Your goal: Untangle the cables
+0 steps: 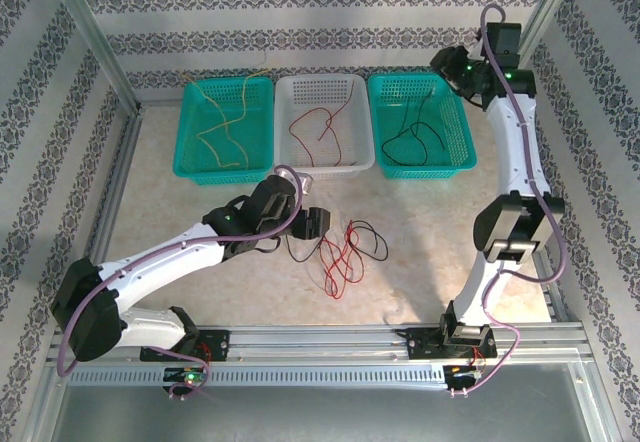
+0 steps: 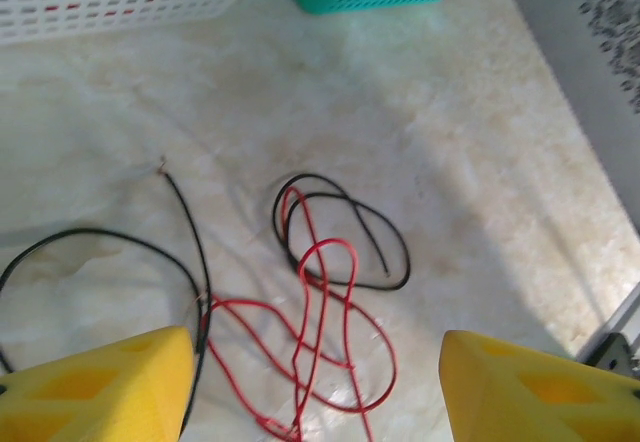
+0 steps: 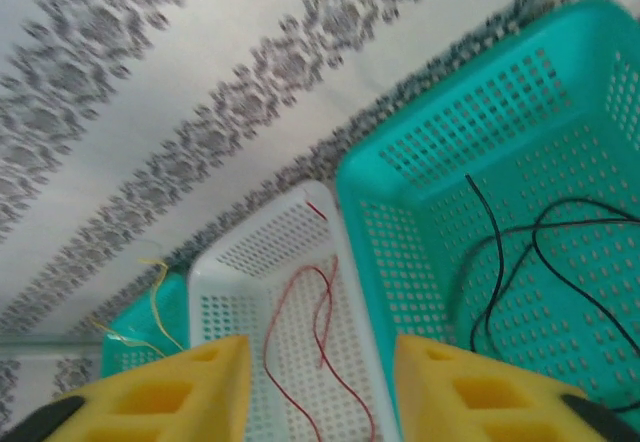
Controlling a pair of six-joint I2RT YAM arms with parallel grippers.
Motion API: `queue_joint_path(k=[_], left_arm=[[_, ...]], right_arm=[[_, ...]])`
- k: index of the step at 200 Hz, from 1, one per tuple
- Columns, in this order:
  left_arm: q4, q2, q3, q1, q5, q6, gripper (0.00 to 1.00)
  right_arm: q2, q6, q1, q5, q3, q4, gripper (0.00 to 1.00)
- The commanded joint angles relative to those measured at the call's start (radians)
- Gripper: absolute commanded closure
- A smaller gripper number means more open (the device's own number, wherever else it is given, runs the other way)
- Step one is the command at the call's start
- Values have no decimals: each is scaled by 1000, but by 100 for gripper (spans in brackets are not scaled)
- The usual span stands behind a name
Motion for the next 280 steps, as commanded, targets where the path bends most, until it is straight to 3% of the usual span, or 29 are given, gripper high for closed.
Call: queue_joint_path(k=[1,51,86,140,191,222,280], left_arm=[[-104,-9,35,23,-22,34,34],[-33,25,0,103,101,-74,43],[-10,32,17,115,145,-98,48],[21,-20,-12,148,170,-134,52],[44,-23,-35,151,179,-168,54],[59,-40,-65,151,196,-190,56],[30,-91,-86,151,192,-173,55]], right_arm=[[-66,-36,30,-12,-43,-54,53],[-397,-97,203,104,-496,23,50],[-610,-115,422,209,-820,36,50],[-703,-13,653,239,-1214,147,51],[-593,3,723,222,-1298,205,54],[-542,-12,712,249,-1290,249,53],[-413,-44,683,243,-1228,273,60]])
